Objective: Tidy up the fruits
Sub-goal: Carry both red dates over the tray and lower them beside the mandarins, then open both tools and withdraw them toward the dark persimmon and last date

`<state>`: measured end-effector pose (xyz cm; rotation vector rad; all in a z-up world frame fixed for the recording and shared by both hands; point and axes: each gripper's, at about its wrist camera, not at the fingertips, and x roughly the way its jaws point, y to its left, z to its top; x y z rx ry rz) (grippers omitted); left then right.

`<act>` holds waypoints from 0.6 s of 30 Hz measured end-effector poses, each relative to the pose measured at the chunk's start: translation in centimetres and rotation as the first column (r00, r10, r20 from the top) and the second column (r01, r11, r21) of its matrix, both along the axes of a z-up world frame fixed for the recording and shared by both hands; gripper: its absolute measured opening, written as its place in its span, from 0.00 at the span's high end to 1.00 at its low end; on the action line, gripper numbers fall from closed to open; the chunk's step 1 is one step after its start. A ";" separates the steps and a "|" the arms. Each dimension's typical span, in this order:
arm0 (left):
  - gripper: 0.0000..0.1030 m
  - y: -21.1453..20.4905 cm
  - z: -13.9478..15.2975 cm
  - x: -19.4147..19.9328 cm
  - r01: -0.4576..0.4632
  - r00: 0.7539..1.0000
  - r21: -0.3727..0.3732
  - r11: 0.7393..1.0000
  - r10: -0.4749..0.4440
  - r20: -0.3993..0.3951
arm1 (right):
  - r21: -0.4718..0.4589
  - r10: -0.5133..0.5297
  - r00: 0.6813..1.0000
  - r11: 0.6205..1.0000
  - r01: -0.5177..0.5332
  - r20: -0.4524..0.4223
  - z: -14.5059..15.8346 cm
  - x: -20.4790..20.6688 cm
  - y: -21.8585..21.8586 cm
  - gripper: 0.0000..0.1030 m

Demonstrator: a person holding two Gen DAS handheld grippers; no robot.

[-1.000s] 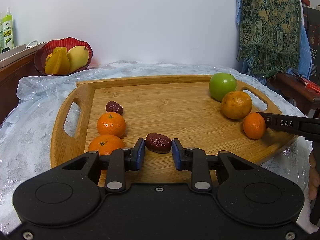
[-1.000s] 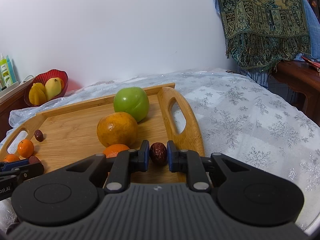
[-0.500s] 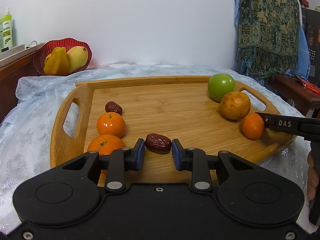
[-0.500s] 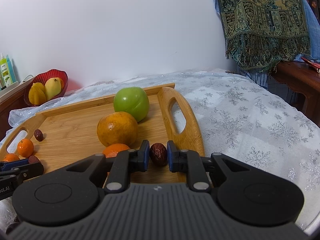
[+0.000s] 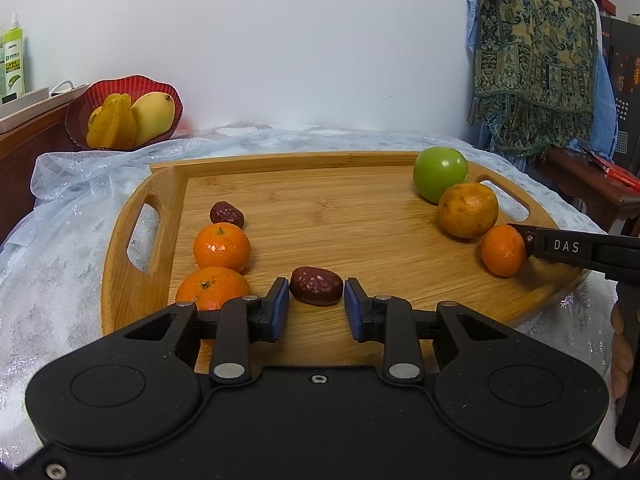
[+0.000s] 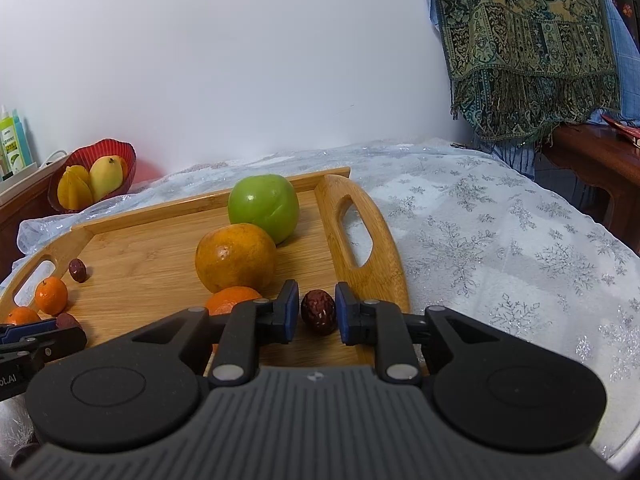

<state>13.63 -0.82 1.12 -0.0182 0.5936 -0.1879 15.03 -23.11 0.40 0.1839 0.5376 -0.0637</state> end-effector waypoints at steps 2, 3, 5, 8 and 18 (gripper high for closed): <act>0.70 0.0 0.0 -0.1 0.002 1.000 -0.003 1.000 -0.002 -0.001 | -0.006 -0.002 1.000 1.000 0.002 0.000 0.0 0.0 0.2 0.57; 0.67 0.0 0.1 -0.1 0.005 1.000 -0.003 1.000 -0.005 -0.001 | -0.009 -0.003 1.000 1.000 0.003 0.001 0.0 -0.1 0.2 0.57; 0.63 -0.1 0.1 -0.3 0.011 1.000 0.001 1.000 -0.011 0.004 | -0.016 -0.004 1.000 1.000 0.004 0.004 0.1 -0.1 0.4 0.57; 0.57 -0.3 0.3 -0.7 0.019 1.000 0.012 1.000 -0.019 0.012 | -0.032 -0.007 1.000 0.999 0.007 0.013 0.3 -0.4 0.7 0.57; 0.43 0.4 1.4 -2.2 0.044 0.998 -0.016 0.999 -0.044 0.035 | -0.065 -0.039 0.997 0.997 0.044 0.071 1.3 -2.7 1.3 0.42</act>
